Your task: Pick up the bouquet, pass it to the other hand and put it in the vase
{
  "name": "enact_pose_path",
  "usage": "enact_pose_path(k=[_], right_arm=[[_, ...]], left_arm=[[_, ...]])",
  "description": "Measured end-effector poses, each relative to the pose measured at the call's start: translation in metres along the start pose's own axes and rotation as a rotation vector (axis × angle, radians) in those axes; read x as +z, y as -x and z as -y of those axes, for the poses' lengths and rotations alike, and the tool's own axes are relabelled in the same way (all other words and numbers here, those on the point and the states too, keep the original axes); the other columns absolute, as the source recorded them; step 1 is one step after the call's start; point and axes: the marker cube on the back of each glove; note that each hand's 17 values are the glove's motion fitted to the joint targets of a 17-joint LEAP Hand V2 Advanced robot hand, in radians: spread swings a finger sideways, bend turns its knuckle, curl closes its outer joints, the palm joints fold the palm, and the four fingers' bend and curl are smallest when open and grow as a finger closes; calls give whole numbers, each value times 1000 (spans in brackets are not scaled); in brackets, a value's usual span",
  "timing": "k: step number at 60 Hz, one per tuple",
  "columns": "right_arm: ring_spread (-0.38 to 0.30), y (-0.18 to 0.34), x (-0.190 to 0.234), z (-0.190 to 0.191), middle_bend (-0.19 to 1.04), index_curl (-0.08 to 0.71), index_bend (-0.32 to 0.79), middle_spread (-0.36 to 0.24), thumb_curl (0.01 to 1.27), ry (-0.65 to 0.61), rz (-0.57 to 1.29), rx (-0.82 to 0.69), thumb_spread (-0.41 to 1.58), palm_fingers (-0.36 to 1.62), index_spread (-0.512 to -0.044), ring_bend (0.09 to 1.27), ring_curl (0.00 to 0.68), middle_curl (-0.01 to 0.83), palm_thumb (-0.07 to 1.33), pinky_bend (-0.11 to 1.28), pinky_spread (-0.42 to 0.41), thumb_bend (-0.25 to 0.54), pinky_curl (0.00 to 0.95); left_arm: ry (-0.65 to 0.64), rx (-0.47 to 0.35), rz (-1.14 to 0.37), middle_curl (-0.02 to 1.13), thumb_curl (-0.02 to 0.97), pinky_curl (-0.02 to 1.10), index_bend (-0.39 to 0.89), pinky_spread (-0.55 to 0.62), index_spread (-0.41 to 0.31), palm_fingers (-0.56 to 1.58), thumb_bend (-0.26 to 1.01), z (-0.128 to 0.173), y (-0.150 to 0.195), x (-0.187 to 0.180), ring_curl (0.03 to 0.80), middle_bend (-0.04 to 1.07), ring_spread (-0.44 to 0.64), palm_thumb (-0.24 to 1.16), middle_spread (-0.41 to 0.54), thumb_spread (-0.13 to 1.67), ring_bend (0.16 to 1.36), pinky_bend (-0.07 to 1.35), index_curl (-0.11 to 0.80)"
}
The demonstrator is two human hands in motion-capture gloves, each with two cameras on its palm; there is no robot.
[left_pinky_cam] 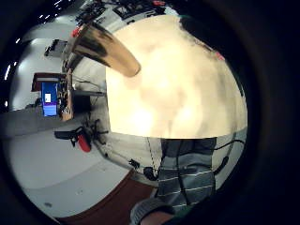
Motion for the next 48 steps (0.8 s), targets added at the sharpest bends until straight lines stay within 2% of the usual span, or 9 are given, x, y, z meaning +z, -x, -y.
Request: enact_pose_path(k=[6, 12, 16, 20, 26, 34, 37, 43, 48], right_arm=[[-72, -3, 8, 4, 209, 163, 90, -126, 207, 27, -26, 23, 1338, 336, -382, 508, 308, 315, 395, 557, 69, 119, 333], [-72, -5, 0, -1, 196, 154, 85, -127, 215, 25, -46, 42, 1343, 304, -385, 523, 318, 325, 402, 575, 75, 98, 343], [-73, -6, -7, -3, 198, 149, 86, -128, 221, 19, -48, 44, 1346, 281, -392, 525, 322, 332, 407, 583, 76, 86, 348], [-73, -9, -11, 0, 199, 144, 86, -128, 222, 12, -60, 55, 1351, 272, -395, 533, 325, 338, 408, 592, 80, 72, 350], [-69, -12, -16, 5, 187, 145, 100, -132, 227, 6, -96, 75, 1355, 225, -404, 529, 329, 339, 415, 608, 88, 54, 358], [-52, -26, -11, 23, 192, 153, 111, -132, 231, 13, -96, 122, 1348, 146, -409, 490, 321, 342, 410, 610, 138, 21, 360], [-35, -33, -6, 31, 186, 152, 109, -119, 229, 4, -88, 143, 1327, 120, -408, 480, 316, 338, 388, 622, 168, -4, 361], [16, -56, 26, 56, 186, 135, 72, -65, 222, 28, -42, 186, 1279, 161, -404, 550, 327, 333, 331, 656, 208, -34, 361], [39, -65, 43, 41, 208, 120, 64, -25, 216, 3, -16, 259, 1230, 226, -387, 606, 334, 340, 272, 675, 227, -39, 360]], left_arm=[[4, -27, 9, 301, 236, 289, 150, 301, -93, 326, -19, -1, 4, 4, 244, 188, 178, 54, 74, 1085, 451, 340, 280], [-45, 27, 7, 310, 244, 298, 158, 306, -93, 317, -21, -25, 2, -17, 251, 182, 178, 53, 74, 1089, 447, 333, 294], [-72, 31, -11, 311, 249, 303, 158, 313, -92, 314, -21, -39, 2, -31, 255, 177, 181, 52, 75, 1091, 448, 332, 301], [-99, 9, -23, 313, 253, 308, 155, 316, -92, 309, -21, -36, 8, -36, 257, 176, 181, 52, 81, 1094, 447, 333, 306], [-75, -56, -33, 314, 258, 314, 155, 319, -92, 304, -21, -4, 25, -21, 262, 175, 182, 51, 84, 1096, 449, 334, 310], [-91, -66, -60, 315, 263, 322, 154, 321, -92, 297, -20, -2, 30, -21, 268, 172, 186, 52, 93, 1105, 453, 336, 316], [-88, -73, -84, 313, 264, 325, 154, 322, -92, 291, -21, -6, 29, -22, 271, 168, 188, 51, 95, 1107, 458, 341, 317], [-93, -7, -146, 311, 265, 331, 153, 321, -86, 270, -21, -7, 24, -18, 276, 163, 198, 51, 109, 1108, 467, 339, 320], [-89, 27, -143, 310, 270, 334, 154, 325, -83, 264, -12, -9, 18, -10, 276, 169, 208, 71, 119, 1121, 470, 343, 322]])
